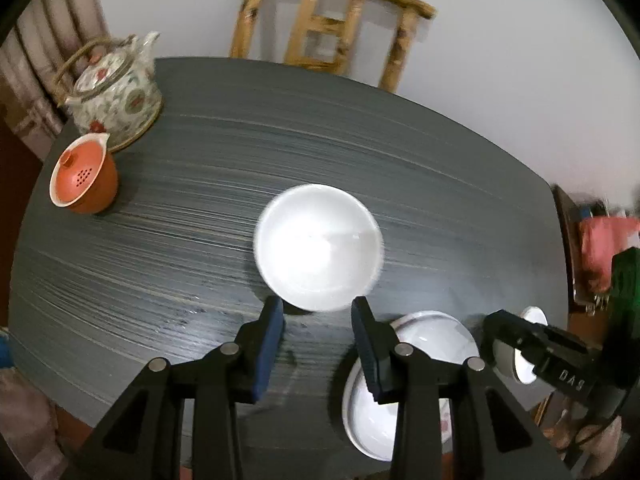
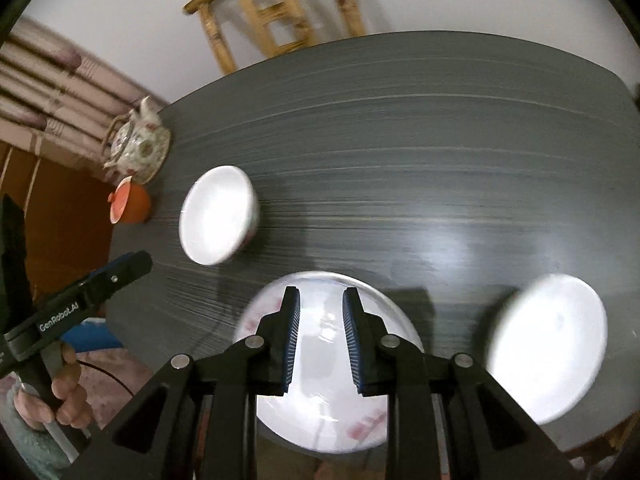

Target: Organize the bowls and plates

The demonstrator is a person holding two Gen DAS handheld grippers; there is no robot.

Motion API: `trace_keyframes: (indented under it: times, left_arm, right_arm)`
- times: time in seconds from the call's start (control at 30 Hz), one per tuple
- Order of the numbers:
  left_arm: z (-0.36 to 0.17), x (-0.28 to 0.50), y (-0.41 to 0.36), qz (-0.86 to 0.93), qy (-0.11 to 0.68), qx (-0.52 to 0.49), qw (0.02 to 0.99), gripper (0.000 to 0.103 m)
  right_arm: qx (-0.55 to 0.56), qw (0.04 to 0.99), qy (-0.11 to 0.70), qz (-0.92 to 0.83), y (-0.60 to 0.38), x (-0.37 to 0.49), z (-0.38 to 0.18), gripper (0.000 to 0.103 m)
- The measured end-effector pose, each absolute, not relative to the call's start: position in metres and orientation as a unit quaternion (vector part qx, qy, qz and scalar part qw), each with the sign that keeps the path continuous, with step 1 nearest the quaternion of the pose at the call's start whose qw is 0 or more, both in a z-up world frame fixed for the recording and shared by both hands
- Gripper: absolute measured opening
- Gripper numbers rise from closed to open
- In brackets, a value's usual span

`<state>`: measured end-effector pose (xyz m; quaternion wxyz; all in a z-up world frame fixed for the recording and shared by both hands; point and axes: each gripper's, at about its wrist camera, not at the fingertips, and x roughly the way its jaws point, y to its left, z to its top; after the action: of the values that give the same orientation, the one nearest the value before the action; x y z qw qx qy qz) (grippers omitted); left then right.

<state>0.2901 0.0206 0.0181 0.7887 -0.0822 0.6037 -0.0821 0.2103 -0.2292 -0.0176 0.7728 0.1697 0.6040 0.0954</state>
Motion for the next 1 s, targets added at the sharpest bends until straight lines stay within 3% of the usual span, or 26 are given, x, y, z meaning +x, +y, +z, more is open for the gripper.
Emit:
trace_keyframes:
  times: [0.47, 0.8, 1.0]
  left_arm:
    - [-0.039, 0.341, 0.061, -0.077, 0.632, -0.148, 0.757, 0.036]
    - [-0.063, 0.353, 0.055, -0.078, 0.648, -0.135, 0.745, 0.036]
    - [-0.072, 0.354, 0.053, -0.077, 0.654, -0.138, 0.74, 0.034]
  right_arm:
    - [0.145, 0.753, 0.632, 0.11, -0.158, 0.29, -0.056, 0.022]
    - [0.14, 0.735, 0.653, 0.115, -0.141, 0.312, -0.082, 0.022]
    - [0.139, 0.732, 0.657, 0.116, -0.136, 0.312, -0.087, 0.014]
